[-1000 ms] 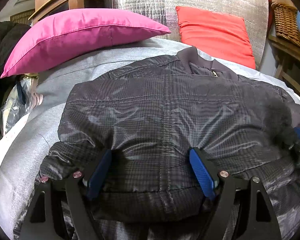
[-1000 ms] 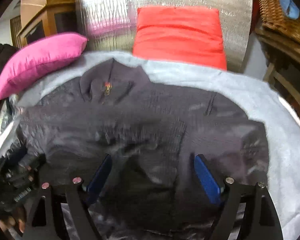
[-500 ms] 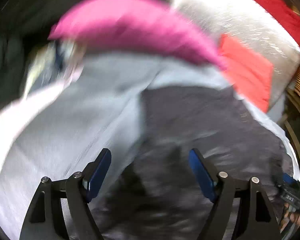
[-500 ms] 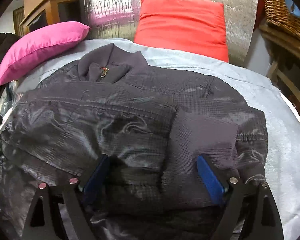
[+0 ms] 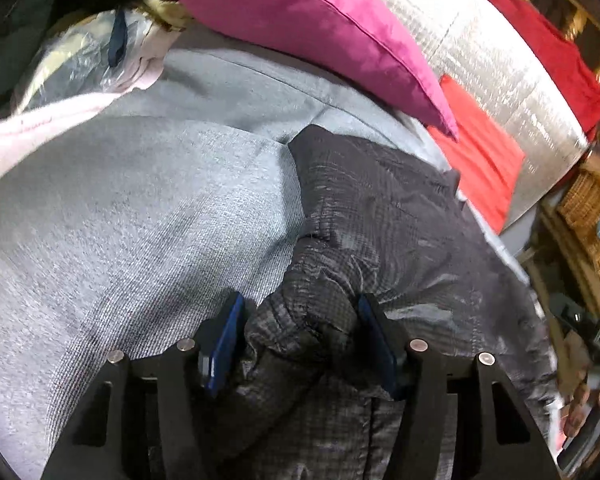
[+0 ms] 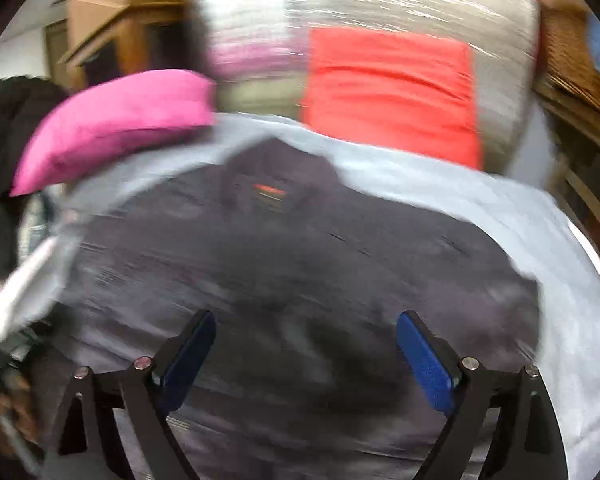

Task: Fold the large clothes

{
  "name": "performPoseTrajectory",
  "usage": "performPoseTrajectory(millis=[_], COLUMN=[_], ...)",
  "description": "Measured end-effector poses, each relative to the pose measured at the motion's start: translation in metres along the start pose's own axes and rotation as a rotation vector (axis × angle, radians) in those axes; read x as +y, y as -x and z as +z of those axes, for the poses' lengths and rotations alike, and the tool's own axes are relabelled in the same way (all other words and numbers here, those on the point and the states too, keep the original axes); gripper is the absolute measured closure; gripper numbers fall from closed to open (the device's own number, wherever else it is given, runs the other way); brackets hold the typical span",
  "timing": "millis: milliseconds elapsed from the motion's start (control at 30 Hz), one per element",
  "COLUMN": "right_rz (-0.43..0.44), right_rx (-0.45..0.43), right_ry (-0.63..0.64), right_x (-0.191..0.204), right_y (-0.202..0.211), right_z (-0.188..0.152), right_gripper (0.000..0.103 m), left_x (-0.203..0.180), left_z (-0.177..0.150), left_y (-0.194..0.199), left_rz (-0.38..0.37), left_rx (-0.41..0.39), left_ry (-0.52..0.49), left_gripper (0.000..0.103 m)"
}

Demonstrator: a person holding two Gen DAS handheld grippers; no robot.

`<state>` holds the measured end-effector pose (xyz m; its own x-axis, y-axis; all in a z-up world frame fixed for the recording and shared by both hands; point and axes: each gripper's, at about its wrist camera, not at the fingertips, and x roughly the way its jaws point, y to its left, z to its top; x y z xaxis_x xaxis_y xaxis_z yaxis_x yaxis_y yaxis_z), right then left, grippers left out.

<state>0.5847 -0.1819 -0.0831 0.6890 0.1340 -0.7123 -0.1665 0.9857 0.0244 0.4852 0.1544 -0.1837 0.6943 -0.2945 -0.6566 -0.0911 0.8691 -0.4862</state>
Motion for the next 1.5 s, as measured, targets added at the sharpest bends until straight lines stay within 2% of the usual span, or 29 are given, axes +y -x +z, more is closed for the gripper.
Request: performPoseTrajectory(millis=[67, 133, 233, 300, 400, 433, 467, 500, 533, 600, 667, 733, 800, 867, 900, 933, 1033, 1100, 1133, 1200, 1300, 1367, 1400, 1500], right_rz=[0.079, 0.103, 0.202, 0.225, 0.162, 0.115, 0.007, -0.063, -0.087, -0.071, -0.072, -0.061, -0.044, -0.038, -0.036, -0.029, -0.009, 0.003, 0.01, 0.023, 0.02, 0.023, 0.023, 0.021], right_rx=[0.047, 0.058, 0.088, 0.068, 0.034, 0.043, 0.067, 0.092, 0.12, 0.074, 0.059, 0.059, 0.052, 0.037, 0.035, 0.034, 0.029, 0.021, 0.019, 0.018, 0.017, 0.016, 0.016, 0.016], right_ry=[0.056, 0.064, -0.034, -0.054, 0.002, 0.033, 0.114, 0.176, 0.206, 0.186, 0.18, 0.176, 0.165, 0.162, 0.161, 0.155, 0.143, 0.133, 0.127, 0.117, 0.124, 0.121, 0.121, 0.121], right_x=[0.042, 0.068, 0.08, 0.084, 0.1, 0.104, 0.113, 0.118, 0.119, 0.115, 0.116, 0.115, 0.111, 0.11, 0.11, 0.108, 0.106, 0.104, 0.103, 0.101, 0.103, 0.102, 0.102, 0.102], right_y=[-0.012, -0.02, -0.03, -0.027, -0.027, -0.031, -0.042, -0.054, -0.067, -0.068, -0.068, -0.069, -0.069, -0.068, -0.068, -0.069, -0.069, -0.07, -0.069, -0.07, -0.071, -0.072, -0.072, -0.072], right_z=[0.019, 0.022, 0.006, -0.007, -0.01, -0.01, -0.015, -0.022, -0.034, -0.045, -0.048, -0.049, -0.052, -0.054, -0.055, -0.055, -0.053, -0.054, -0.054, -0.055, -0.055, -0.055, -0.055, -0.055], right_gripper=[0.009, 0.01, 0.01, 0.01, 0.01, 0.01, 0.01, 0.01, 0.01, 0.01, 0.009, 0.008, 0.007, 0.007, 0.007, 0.007, 0.007, 0.007, 0.007, 0.006, 0.006, 0.006, 0.006, 0.006], left_x=[0.004, 0.008, 0.01, 0.012, 0.018, 0.02, 0.021, 0.023, 0.024, 0.022, 0.012, 0.002, -0.007, -0.009, -0.01, -0.012, -0.027, -0.038, -0.04, -0.035, -0.023, -0.023, -0.023, -0.031], left_z=[0.0, 0.0, 0.0, -0.001, 0.001, 0.003, 0.006, 0.011, 0.016, 0.034, 0.058, 0.081, 0.1, 0.108, 0.11, 0.113, 0.124, 0.137, 0.137, 0.128, 0.122, 0.123, 0.124, 0.123], left_y=[0.001, 0.003, 0.005, 0.007, 0.01, 0.011, 0.012, 0.017, 0.022, 0.027, 0.025, 0.006, -0.027, -0.061, -0.073, -0.081, -0.083, -0.069, -0.071, -0.085, -0.087, -0.08, -0.073, -0.037], left_rz=[-0.027, -0.053, -0.08, -0.098, -0.136, -0.145, -0.142, -0.131, -0.132, -0.168, -0.185, -0.182, -0.153, -0.121, -0.116, -0.101, -0.095, -0.141, -0.123, -0.028, -0.037, -0.025, -0.004, 0.003], left_rx=[-0.005, -0.01, -0.018, -0.024, -0.034, -0.031, -0.025, -0.02, -0.023, -0.015, -0.002, 0.047, 0.141, 0.225, 0.256, 0.271, 0.255, 0.195, 0.187, 0.235, 0.222, 0.189, 0.167, 0.098], left_ry=[0.02, 0.038, 0.058, 0.071, 0.101, 0.117, 0.13, 0.162, 0.195, 0.208, 0.164, 0.121, 0.084, 0.078, 0.07, 0.046, -0.042, -0.108, -0.142, -0.196, -0.154, -0.119, -0.106, -0.112], left_gripper=[0.043, 0.043, 0.043, 0.043, 0.043, 0.043, 0.043, 0.045, 0.044, 0.043, 0.039, 0.037, 0.037, 0.04, 0.063, 0.077, 0.089, 0.091, 0.091, 0.091, 0.089, 0.083, 0.079, 0.078])
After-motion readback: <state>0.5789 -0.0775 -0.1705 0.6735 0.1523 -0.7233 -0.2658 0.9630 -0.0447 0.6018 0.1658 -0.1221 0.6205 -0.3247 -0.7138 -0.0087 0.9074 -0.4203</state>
